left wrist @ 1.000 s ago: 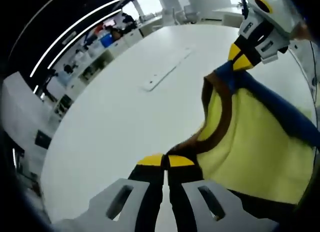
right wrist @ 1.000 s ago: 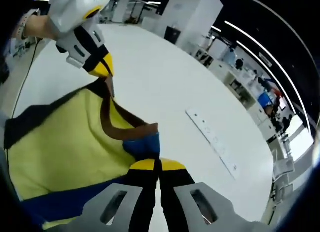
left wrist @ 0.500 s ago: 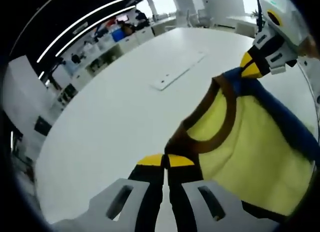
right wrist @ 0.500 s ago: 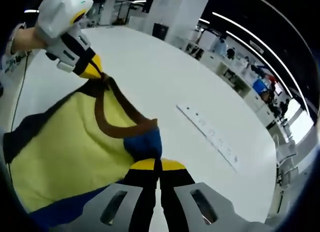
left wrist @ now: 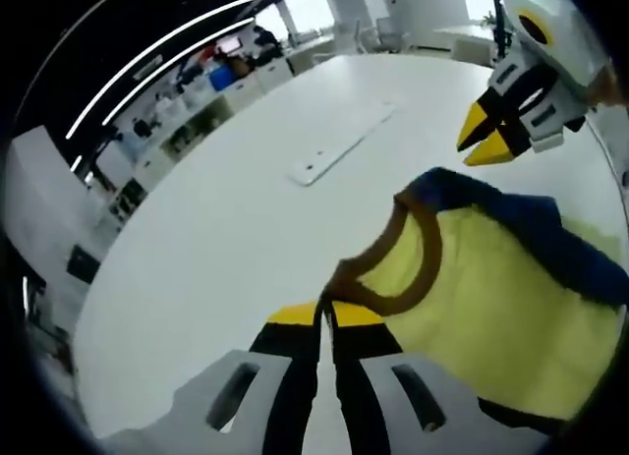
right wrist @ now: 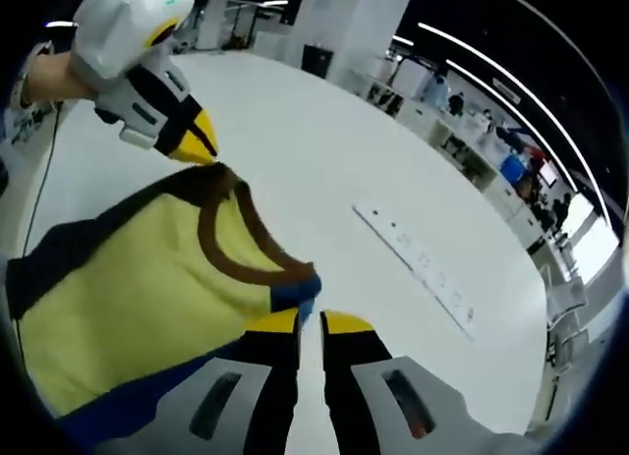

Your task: Fold the garment on the visible template until the final outline fits inside the template.

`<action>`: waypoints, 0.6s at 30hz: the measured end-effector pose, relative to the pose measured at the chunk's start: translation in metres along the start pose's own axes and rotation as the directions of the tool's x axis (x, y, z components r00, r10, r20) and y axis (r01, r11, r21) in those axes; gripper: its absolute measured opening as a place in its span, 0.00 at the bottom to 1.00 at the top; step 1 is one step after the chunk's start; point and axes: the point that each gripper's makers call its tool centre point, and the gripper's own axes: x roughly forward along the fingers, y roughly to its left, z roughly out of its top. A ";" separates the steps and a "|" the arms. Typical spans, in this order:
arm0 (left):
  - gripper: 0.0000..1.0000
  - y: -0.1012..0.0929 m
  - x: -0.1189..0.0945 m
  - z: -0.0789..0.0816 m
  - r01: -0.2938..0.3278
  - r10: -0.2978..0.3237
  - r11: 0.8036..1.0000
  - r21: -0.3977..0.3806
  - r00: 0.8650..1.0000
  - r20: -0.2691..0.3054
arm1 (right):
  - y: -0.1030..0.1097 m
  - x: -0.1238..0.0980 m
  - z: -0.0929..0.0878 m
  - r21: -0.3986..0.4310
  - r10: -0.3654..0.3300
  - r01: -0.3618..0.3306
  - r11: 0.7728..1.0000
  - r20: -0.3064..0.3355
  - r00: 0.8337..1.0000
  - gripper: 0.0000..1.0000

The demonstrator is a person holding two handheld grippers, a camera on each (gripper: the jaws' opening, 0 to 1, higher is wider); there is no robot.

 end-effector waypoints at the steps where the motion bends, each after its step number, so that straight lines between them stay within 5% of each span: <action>1: 0.04 -0.003 0.000 0.000 0.009 -0.009 1.000 -0.010 1.000 0.001 | 0.000 0.000 0.001 0.006 -0.002 0.002 1.000 0.006 1.000 0.12; 11: 0.14 -0.005 -0.008 -0.004 0.022 -0.022 0.999 -0.039 1.000 -0.007 | 0.010 0.000 0.003 0.031 0.026 -0.027 0.999 0.017 1.000 0.17; 18: 0.21 -0.017 -0.007 -0.009 0.091 -0.093 0.993 -0.076 0.995 -0.019 | 0.020 -0.001 0.012 0.050 0.043 -0.046 0.998 0.058 0.997 0.19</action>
